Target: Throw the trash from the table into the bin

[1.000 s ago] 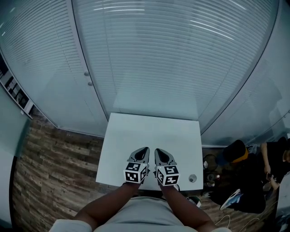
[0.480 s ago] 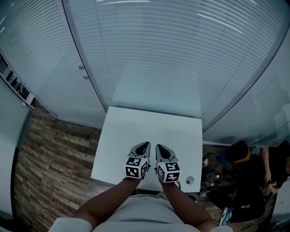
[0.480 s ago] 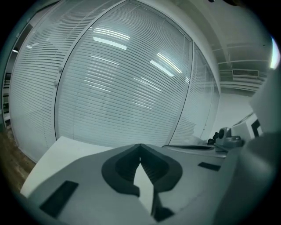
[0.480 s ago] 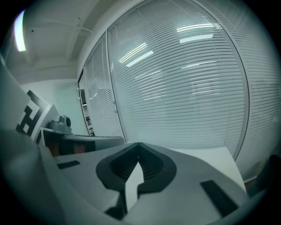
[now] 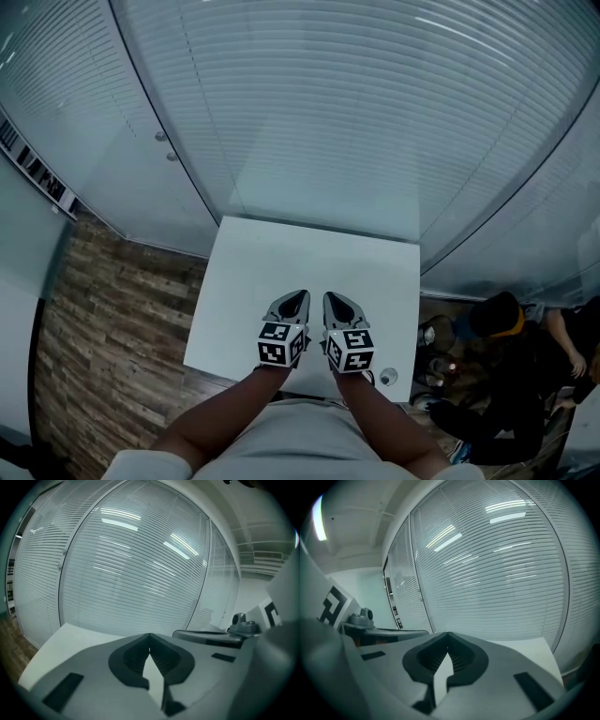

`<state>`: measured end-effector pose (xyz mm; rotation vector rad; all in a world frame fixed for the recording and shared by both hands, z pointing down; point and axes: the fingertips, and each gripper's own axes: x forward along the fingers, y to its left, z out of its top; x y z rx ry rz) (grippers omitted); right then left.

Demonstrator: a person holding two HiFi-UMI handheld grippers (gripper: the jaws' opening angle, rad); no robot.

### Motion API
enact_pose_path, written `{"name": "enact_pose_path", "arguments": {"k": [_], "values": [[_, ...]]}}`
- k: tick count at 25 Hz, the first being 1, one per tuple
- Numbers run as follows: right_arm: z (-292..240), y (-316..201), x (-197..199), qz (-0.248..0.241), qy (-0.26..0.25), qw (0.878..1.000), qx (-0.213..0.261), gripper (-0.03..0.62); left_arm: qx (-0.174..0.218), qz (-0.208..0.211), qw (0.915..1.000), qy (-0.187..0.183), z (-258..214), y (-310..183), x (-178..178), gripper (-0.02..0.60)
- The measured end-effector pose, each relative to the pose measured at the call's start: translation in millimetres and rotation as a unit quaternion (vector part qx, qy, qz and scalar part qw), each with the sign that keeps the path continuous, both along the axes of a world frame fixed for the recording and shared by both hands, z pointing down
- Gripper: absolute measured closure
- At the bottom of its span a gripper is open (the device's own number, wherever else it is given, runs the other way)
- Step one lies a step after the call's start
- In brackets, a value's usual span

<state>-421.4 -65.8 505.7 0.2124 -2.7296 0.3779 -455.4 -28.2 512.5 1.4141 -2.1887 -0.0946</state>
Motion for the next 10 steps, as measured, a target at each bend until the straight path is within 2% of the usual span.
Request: {"name": "enact_pose_path", "arguments": {"k": [10], "values": [[2.3,-21.2,12.0,-0.012,-0.004,1.0,-0.005,0.589,-0.006,-0.009,0.9999,0.001,5.4,-20.1,14.3,0.577]]}}
